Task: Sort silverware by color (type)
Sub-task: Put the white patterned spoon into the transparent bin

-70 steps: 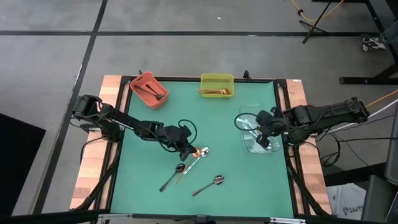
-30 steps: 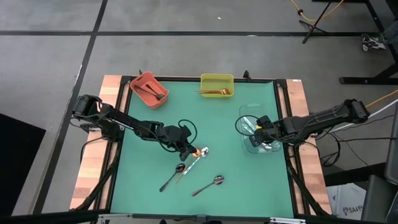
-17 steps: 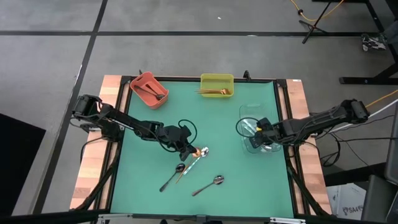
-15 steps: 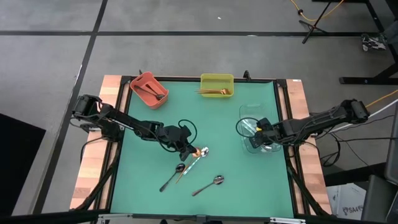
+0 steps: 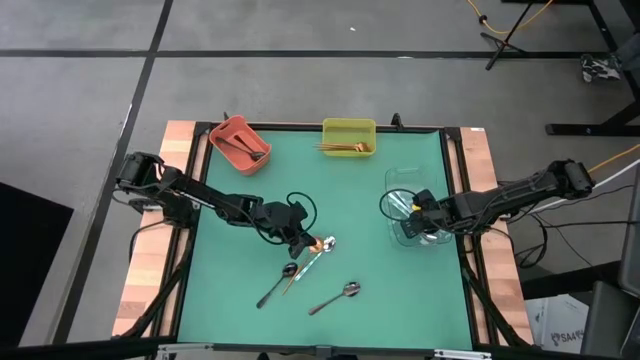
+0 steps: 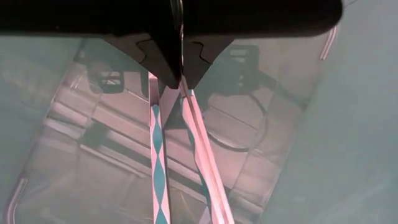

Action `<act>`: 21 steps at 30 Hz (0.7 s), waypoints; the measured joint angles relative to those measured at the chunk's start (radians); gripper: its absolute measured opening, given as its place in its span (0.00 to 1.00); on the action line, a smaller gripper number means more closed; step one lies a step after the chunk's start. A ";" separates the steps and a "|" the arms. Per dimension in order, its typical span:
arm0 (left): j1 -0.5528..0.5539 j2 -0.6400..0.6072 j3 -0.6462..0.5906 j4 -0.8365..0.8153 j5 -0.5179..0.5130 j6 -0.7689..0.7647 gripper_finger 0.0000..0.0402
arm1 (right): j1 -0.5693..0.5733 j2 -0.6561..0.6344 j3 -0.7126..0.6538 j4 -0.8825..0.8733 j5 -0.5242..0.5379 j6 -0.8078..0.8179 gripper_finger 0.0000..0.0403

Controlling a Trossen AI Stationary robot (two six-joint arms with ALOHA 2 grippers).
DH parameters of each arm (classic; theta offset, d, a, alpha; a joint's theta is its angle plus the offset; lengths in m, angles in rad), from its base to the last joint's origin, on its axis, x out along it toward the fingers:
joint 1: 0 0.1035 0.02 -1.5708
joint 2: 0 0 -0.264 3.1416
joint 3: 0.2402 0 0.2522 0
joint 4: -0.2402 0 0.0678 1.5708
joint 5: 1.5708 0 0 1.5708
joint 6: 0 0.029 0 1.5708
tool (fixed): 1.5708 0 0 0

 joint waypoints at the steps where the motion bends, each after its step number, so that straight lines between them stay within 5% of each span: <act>1: 0.000 0.000 0.000 0.000 0.000 0.000 0.11 | 0.000 0.000 0.000 0.000 0.000 0.000 0.00; 15: 0.000 0.000 0.000 0.000 0.000 0.000 0.11 | 0.000 0.000 -0.001 0.001 -0.001 -0.008 0.00; 21: 0.000 0.000 0.000 0.000 0.000 0.000 0.11 | 0.000 0.002 -0.003 -0.008 -0.001 -0.011 0.10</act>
